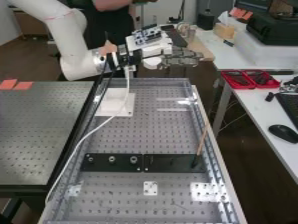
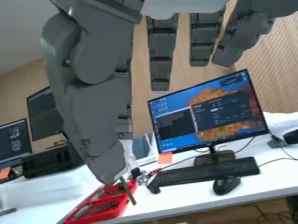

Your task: Grab the drill bit and place it in the clear container

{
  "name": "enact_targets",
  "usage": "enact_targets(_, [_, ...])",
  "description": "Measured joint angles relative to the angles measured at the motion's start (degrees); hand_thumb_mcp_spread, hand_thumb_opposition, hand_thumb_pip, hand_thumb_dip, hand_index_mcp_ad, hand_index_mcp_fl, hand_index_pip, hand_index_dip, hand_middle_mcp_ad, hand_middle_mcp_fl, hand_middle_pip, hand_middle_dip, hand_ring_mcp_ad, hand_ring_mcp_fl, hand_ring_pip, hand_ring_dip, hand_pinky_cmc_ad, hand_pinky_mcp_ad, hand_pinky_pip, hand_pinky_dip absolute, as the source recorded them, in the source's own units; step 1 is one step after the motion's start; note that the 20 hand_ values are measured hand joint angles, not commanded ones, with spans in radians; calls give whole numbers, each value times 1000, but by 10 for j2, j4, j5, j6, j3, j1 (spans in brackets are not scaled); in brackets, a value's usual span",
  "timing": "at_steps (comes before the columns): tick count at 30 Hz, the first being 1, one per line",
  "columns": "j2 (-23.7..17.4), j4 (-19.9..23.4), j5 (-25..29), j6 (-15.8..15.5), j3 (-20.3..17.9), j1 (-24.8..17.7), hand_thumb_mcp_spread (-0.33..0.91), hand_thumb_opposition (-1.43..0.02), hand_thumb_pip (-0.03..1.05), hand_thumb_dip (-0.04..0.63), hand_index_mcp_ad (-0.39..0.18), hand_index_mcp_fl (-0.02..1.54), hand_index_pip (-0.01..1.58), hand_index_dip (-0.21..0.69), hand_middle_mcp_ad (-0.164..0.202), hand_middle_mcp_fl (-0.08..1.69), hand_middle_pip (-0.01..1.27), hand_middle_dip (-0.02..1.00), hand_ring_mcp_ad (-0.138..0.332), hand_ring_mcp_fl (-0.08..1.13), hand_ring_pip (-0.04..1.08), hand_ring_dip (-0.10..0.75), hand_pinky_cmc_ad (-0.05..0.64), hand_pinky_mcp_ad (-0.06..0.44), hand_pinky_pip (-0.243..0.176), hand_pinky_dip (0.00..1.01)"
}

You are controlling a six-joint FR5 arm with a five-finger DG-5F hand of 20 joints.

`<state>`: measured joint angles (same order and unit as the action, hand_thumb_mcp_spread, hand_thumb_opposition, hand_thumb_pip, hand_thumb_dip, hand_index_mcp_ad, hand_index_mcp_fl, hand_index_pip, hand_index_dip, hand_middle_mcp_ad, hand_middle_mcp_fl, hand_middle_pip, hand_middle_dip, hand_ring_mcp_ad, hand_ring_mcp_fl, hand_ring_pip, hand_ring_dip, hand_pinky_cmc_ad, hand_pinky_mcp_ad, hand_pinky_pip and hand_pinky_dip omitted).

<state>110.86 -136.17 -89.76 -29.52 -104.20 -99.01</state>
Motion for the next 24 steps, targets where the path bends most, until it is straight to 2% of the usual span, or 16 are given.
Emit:
enact_targets(8, [21,-11,0,17,13,-8,674,-988,374,234,-216,1007,775,283,66,328,143,188,194,51,115,24,297,180,-75,192])
enact_targets(24, [24,-8,5,22,12,-7,674,-988,374,234,-216,1007,775,286,66,328,143,188,194,51,113,24,297,180,-75,192])
